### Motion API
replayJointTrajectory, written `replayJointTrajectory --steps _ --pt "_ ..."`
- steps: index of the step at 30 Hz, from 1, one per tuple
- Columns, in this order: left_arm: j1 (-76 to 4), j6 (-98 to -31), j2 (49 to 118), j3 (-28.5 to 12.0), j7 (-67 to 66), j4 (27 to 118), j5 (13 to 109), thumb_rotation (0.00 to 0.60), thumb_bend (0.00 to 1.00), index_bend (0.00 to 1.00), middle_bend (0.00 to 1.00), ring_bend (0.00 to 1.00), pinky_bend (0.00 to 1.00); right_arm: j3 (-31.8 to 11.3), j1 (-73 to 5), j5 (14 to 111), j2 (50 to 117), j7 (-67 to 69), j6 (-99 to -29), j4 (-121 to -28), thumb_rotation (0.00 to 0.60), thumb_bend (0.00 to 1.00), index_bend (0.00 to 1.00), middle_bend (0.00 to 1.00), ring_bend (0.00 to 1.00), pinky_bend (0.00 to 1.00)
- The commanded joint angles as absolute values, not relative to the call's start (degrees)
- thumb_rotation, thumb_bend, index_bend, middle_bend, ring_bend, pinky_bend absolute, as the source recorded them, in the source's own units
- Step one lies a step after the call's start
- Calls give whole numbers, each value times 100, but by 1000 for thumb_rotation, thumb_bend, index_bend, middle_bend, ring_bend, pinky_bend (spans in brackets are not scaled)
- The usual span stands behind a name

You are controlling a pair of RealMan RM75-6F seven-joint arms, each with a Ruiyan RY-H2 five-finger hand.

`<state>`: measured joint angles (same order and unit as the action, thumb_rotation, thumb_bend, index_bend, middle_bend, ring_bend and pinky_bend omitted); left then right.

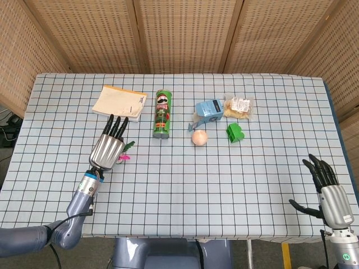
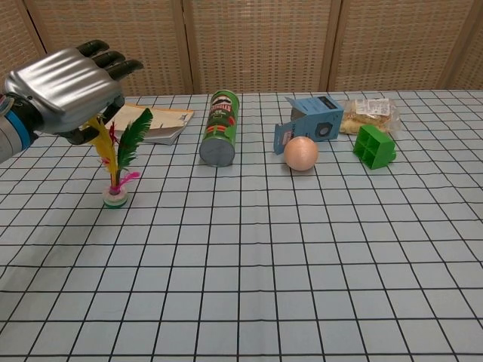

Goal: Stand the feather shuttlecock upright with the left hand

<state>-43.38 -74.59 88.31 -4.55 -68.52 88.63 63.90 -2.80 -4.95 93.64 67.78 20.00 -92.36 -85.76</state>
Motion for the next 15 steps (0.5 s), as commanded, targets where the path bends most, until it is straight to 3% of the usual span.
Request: replayJointTrajectory --steps 1,5,15 --pt "-4327 -7453 8818 -467 -6846 8862 6385 600 377 303 0 0 0 -283 -495 9365 6781 2007 -9241 -8570 600 56 106 0 0 13" --pt "-4291 -7480 8763 -504 -6832 8916 6364 600 362 183 0 0 0 -291 -491 9349 6785 2013 -9241 -8565 600 55 105 0 0 12" --pt "-4210 -7686 8259 -586 -6871 9457 6556 600 352 103 0 0 0 -308 -476 9345 6787 2015 -9282 -8560 600 56 105 0 0 11"
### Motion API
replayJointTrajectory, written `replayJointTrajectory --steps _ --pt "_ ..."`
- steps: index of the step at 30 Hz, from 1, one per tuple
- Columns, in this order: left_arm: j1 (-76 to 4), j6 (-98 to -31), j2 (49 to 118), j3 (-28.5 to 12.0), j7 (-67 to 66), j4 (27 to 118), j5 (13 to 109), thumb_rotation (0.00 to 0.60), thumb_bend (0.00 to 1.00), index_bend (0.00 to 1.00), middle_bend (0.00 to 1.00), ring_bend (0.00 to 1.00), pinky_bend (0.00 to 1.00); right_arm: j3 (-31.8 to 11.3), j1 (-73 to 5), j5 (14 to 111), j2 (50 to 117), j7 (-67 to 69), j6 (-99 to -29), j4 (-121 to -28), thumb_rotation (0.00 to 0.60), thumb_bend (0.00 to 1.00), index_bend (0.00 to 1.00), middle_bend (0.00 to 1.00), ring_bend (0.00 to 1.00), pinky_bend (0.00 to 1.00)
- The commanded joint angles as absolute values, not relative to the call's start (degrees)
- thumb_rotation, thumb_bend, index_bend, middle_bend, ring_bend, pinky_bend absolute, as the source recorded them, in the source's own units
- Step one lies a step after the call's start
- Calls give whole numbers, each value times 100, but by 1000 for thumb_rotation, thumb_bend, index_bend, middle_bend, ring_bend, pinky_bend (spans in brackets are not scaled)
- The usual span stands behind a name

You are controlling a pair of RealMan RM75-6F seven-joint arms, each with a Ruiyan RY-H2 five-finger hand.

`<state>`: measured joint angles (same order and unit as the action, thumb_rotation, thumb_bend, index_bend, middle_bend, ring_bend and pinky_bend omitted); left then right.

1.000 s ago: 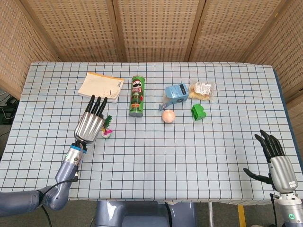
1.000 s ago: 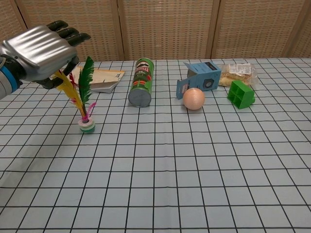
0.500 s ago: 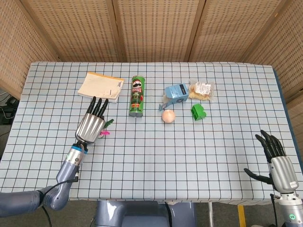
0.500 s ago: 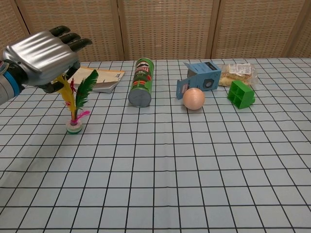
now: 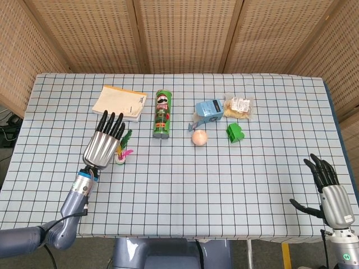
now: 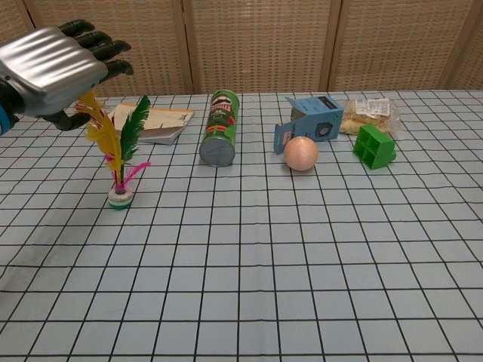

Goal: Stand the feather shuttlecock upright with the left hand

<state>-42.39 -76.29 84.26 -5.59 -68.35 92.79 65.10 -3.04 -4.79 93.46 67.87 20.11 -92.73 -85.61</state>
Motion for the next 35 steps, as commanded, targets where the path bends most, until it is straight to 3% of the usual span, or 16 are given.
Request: replayJointTrajectory --steps 1,13,18,28,35 --pt "-4202 -7683 8181 -585 -6904 9548 6545 600 347 90 0 0 0 -313 -472 9344 6786 2021 -9294 -8561 600 56 105 0 0 10" --pt "-3829 -8179 7547 -691 -6098 10359 6935 600 343 73 0 0 0 -332 -442 9310 6767 2093 -9333 -8492 600 56 104 0 0 7" --pt "-3205 -8811 7126 -419 -4834 10657 7662 600 339 73 0 0 0 -320 -468 9294 6803 1919 -9244 -8465 600 56 104 0 0 4" --pt "-1938 -9639 7042 392 -3192 10023 8384 600 334 72 0 0 0 -294 -482 9310 6859 1379 -9167 -8493 600 55 102 0 0 0" --pt "-1251 -9828 7406 658 -2540 9239 8377 600 332 69 0 0 0 -331 -492 9277 7004 767 -9152 -8400 600 55 101 0 0 0"
